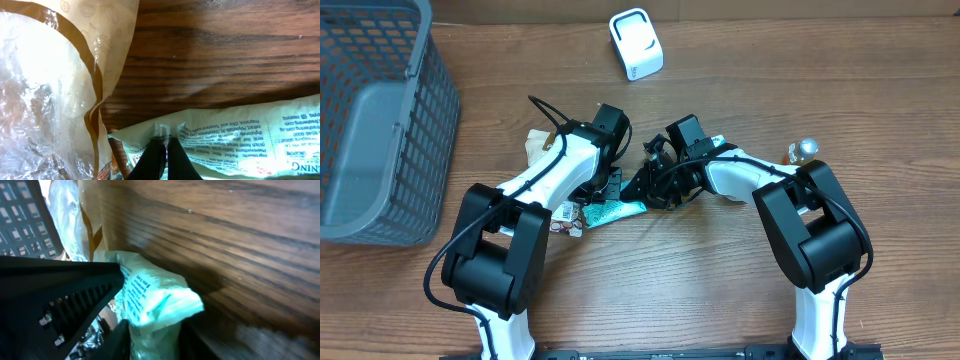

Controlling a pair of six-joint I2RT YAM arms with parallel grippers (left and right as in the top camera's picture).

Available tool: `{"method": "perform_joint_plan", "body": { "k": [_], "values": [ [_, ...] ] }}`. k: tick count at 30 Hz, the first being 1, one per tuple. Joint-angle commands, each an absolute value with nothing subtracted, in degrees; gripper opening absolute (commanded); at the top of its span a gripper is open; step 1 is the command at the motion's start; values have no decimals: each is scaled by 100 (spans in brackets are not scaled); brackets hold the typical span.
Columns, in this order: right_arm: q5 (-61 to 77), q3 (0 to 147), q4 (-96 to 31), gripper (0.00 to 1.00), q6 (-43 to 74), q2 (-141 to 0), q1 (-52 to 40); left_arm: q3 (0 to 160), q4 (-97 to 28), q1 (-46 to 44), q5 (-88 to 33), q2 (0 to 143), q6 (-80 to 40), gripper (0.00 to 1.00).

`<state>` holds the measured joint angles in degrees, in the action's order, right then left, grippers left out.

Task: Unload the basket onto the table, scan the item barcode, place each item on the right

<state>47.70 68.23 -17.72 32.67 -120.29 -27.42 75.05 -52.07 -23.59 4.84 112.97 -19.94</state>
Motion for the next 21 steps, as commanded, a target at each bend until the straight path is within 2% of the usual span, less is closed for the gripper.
{"method": "perform_joint_plan", "body": {
  "k": [1, 3, 5, 11, 17, 20, 21],
  "values": [
    [4807, 6820, -1743, 18, 3297, -11959, -2775, 7402, -5203, -2368, 491, 11614, -2056, 4],
    [4807, 6820, -1868, 9, 3256, -11959, -2775, 7404, -5199, -2368, 491, 11614, -2058, 4],
    [4801, 6820, -1984, 6, 3037, -11931, -2749, 7474, -5229, -2368, 486, 11585, -2060, 4],
    [4584, 6820, -2265, 5, 2663, -11544, -2556, 7905, -5266, -2368, 331, 11126, -2084, 4],
    [3728, 6820, -3059, 4, 1682, -11006, -2451, 8608, -5476, -2362, 342, 10381, -2069, 4],
    [3710, 6820, -3153, 4, 1450, -10949, -2451, 8868, -5535, -2357, 462, 10073, -1922, 11],
    [3706, 6820, -3170, 4, 1450, -10951, -2447, 8917, -5546, -2353, 609, 9992, -1925, 18]
  ]
}}
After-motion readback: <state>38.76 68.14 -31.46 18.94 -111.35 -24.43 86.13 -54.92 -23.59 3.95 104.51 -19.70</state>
